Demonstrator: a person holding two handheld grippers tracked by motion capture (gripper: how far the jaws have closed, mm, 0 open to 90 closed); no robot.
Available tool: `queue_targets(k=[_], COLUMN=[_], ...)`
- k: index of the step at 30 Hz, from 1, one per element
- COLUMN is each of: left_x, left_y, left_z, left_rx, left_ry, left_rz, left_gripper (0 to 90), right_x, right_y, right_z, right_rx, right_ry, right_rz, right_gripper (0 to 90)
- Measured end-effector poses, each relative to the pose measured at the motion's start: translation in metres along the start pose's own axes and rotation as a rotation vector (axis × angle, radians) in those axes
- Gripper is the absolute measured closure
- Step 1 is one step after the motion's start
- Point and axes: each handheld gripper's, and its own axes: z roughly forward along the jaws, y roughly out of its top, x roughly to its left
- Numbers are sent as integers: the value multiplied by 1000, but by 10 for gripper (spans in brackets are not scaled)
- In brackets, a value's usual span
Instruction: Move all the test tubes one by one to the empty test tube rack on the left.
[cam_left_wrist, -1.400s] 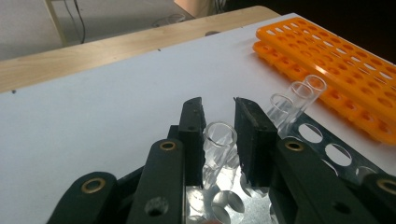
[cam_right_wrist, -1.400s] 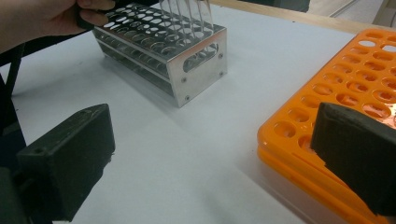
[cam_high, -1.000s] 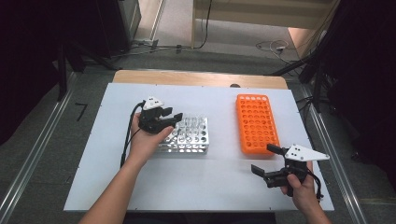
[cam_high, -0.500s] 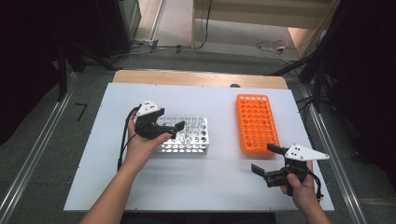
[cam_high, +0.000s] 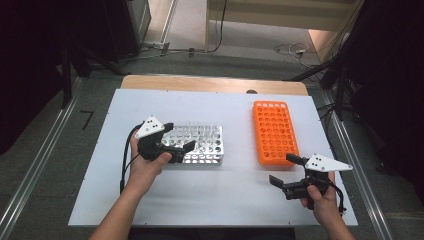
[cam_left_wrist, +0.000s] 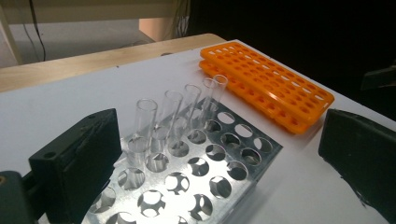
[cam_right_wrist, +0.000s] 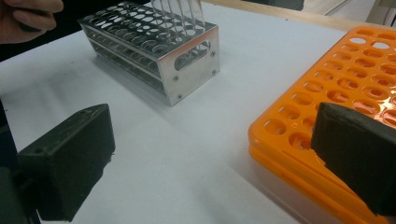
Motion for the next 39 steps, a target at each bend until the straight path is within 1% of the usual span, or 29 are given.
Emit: queue_targets(k=[8,10,13,16,17,22,23,28,31,33,39], left_x=[-9,-11,-14,-16,-16,-18,-18,-14,-11,-9,-5], left_y=[-9,-10,-13,-16,-18,-26,-28,-36,-39,-42,-51], left_z=[-16,-21,-28,-35,-37,-49,-51,-62,-69,-73,-85], left_rx=[-14,-16,-28,-33,-40,-48,-48,-52,-60,-68,-73], left_ry=[-6,-6,-6,-2,-3,1,5,19,31,34,43], left_rz=[12,20,27,35,34,36,40,30,22,10,14], left_gripper=[0,0,0,0,0,0,0,0,0,0,0], right_x=[-1,-1,-1,-2,-2,-3,-3,-5,-6,-6,-8], right_y=[0,0,-1,-1,-1,-1,-1,-2,-2,-3,-4], right_z=[0,0,0,1,0,-1,-1,0,-1,-1,-3], right_rx=[3,4,6,5,5,3,1,4,2,3,0], right_ry=[-2,-5,-8,-12,-13,-16,-16,-23,-23,-28,-35], right_rz=[1,1,3,3,5,5,4,11,12,13,15], right_gripper=[0,0,0,0,0,0,0,0,0,0,0])
